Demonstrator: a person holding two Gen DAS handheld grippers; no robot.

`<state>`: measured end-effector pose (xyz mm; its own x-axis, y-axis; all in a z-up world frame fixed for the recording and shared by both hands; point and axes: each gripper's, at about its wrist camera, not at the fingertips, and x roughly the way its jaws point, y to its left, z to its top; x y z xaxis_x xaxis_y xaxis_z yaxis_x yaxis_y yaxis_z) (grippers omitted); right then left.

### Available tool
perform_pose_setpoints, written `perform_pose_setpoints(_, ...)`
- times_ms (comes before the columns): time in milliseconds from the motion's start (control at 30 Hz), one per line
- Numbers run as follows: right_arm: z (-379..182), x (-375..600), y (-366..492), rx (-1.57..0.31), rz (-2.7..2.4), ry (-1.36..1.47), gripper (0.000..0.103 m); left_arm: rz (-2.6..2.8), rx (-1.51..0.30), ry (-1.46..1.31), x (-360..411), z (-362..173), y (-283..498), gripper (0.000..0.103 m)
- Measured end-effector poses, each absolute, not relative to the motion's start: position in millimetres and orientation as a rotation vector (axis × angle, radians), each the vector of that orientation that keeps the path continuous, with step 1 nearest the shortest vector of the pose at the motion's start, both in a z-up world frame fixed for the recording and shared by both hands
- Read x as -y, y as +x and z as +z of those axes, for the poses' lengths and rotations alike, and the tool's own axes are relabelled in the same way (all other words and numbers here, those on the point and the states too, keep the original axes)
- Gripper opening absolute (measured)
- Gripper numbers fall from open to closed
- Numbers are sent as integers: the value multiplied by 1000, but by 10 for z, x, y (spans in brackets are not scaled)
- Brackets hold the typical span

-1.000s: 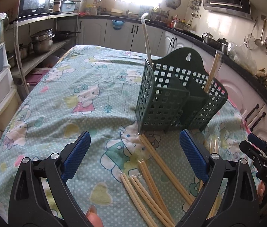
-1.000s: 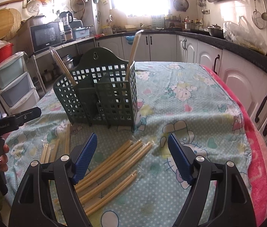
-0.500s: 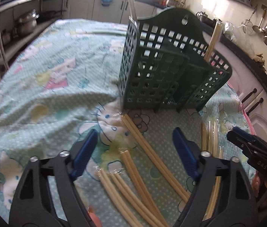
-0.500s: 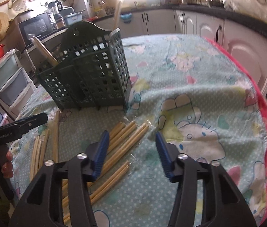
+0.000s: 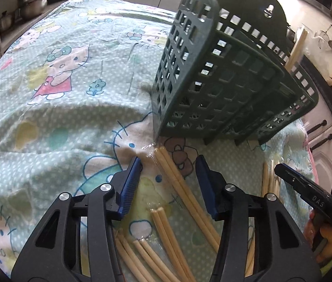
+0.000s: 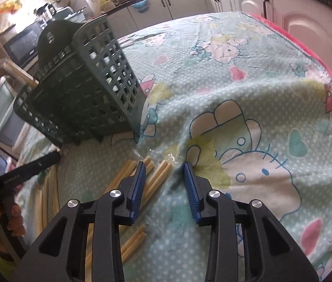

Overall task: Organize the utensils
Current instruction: 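Close the left tool on a chopstick while the right tool grasps another chopstick, then lift the held chopsticks with both tools and lower them into the caddy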

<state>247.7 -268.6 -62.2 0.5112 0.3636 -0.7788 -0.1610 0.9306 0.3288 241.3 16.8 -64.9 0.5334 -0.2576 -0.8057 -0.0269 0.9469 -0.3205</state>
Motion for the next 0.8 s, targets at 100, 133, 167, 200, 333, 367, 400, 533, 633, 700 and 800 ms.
perform_pose_setpoints(100, -620, 2682, 2516, -986, 319, 227, 28, -117, -1003, -299, -193, -651, 2458, 27)
perform_pose_setpoints(133, -616, 2684, 2523, -984, 314, 222, 26, -103, -1000, -294, -197, -659, 2473, 24)
perform_pose_setpoints(167, -616, 2693, 2534, -983, 309, 221, 20, -95, -1000, -293, -206, -661, 2480, 20)
perform_pose_setpoints(200, -619, 2706, 2544, -983, 309, 224, 17, -92, -999, -295, -216, -659, 2487, 19)
perform_pose_setpoints(333, -604, 2776, 2550, -972, 312, 258, 11, -79, -993, -280, -210, -652, 2479, 13)
perform_pose_setpoints(367, -594, 2797, 2551, -969, 314, 269, 10, -78, -992, -280, -209, -651, 2479, 11)
perform_pose_setpoints(400, -582, 2815, 2540, -963, 316, 278, 9, -82, -991, -287, -222, -644, 2471, 9)
perform_pose_setpoints(533, -500, 2857, 2482, -938, 325, 298, 8, -107, -975, -330, -325, -547, 2390, 7)
perform_pose_setpoints(633, -416, 2898, 2425, -916, 334, 308, 8, -123, -944, -341, -435, -409, 2293, 6)
perform_pose_setpoints(700, -371, 2918, 2390, -904, 334, 310, 8, -135, -912, -347, -461, -285, 2213, 6)
perform_pose_setpoints(800, -297, 2959, 2328, -883, 327, 303, 7, -153, -865, -347, -515, -99, 2059, 5)
